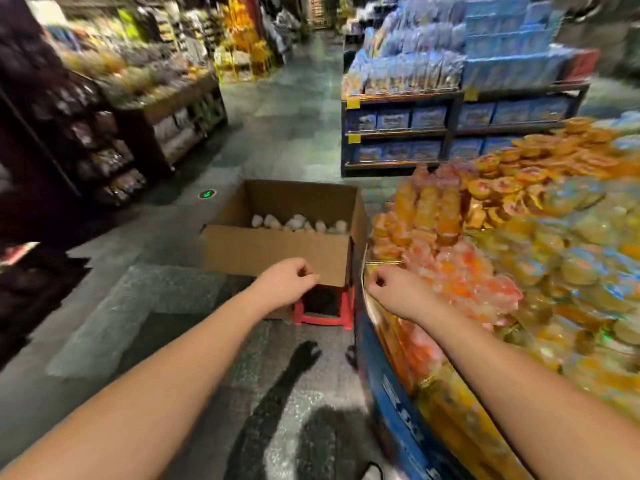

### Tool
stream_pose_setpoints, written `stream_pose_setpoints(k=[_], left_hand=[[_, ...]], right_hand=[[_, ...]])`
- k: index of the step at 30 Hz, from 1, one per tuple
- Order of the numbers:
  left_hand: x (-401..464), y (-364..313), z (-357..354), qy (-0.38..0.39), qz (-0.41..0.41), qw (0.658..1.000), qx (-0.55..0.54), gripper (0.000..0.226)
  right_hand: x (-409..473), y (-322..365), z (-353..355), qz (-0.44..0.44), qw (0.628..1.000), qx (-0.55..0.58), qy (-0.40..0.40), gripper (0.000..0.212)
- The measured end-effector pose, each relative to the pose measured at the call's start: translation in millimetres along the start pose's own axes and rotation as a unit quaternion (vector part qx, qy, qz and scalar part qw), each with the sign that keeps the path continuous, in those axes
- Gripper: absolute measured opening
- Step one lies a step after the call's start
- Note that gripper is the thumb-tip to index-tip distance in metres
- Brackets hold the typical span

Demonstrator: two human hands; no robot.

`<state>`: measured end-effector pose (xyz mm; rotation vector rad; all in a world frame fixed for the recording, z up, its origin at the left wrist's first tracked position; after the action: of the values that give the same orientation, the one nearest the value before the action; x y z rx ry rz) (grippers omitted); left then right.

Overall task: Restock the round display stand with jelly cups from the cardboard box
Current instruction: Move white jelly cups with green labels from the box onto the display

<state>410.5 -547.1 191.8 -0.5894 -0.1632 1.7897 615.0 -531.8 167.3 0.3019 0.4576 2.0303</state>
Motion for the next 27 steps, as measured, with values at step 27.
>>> stream_pose_setpoints(k=[27], left_hand=[[462.8, 136.2, 66.9, 0.068, 0.129, 0.989, -0.012, 0.014]], right_hand=[[447.9, -104.9, -150.2, -0.025, 0.977, 0.044, 0.207, 0.026]])
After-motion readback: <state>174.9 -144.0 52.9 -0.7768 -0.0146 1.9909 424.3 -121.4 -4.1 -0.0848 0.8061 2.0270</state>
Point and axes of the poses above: each hand's wrist, its own x-axis towards the middle knuckle, its own z-axis out of the back of the hand, y = z × x, the point moved 6 cm from there along x, towards the middle knuckle, and after that the axes turned 15 degrees about z, right-handed, at the moved point
